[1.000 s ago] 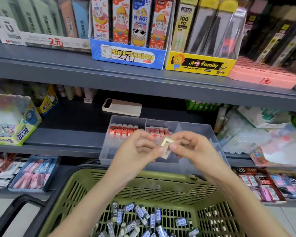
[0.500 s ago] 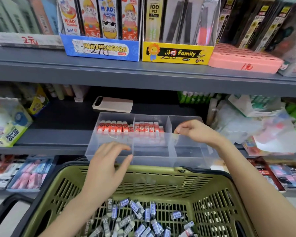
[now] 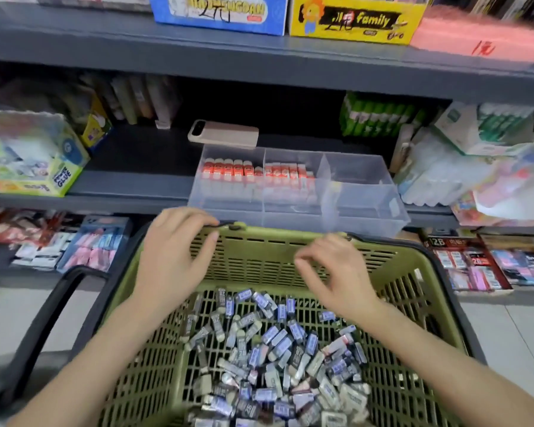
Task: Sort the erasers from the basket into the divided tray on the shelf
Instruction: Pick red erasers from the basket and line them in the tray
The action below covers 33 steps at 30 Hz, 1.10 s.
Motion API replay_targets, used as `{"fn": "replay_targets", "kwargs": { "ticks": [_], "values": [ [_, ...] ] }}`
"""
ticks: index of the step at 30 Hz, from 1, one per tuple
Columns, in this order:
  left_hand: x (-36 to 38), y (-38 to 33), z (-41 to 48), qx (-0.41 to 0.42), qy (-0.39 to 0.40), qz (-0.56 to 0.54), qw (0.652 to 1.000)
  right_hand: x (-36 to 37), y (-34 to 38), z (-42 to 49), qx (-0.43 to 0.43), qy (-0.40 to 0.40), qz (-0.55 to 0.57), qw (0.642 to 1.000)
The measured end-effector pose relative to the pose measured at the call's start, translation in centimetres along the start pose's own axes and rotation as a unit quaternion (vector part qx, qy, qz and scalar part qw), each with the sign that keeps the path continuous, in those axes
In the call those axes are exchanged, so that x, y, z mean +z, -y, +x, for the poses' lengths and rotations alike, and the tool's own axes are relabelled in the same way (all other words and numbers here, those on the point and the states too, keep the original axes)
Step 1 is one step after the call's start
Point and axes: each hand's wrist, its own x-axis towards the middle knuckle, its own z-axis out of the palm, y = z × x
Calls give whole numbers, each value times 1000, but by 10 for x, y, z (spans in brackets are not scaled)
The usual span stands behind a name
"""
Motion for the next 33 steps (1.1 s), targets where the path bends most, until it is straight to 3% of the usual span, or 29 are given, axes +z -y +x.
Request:
{"fn": "replay_targets", "kwargs": {
  "ticks": [2,5,16,21,24,26,28,29,31,33],
  "values": [
    [-8,9,-13,-24,11,5,1000,31,7,-29,47,164,30,985],
    [-15,21,-33,-61,30,-14,998,73,-2,-69,128,392,12,911],
    [-8,17,-77,-130,97,-86,983,138,10,-108,12,470,-100,877],
    [-3,15,-80,-147,125,-128,973,135,13,-113,-68,441,-177,877],
    [5,9,-82,-177,203,-174,947,134,17,-122,-61,432,-151,887],
    [15,1,-84,-202,260,-195,924,128,20,-125,-6,413,-78,907],
    [27,-8,-87,-246,289,-212,901,117,26,-125,135,335,31,932],
    [34,-13,-90,-276,304,-220,885,110,31,-122,238,281,96,925],
    [49,-26,-98,-356,341,-261,830,96,45,-114,406,162,284,853],
    [62,-40,-105,-431,338,-345,762,86,59,-107,427,115,430,787]
  ]
}}
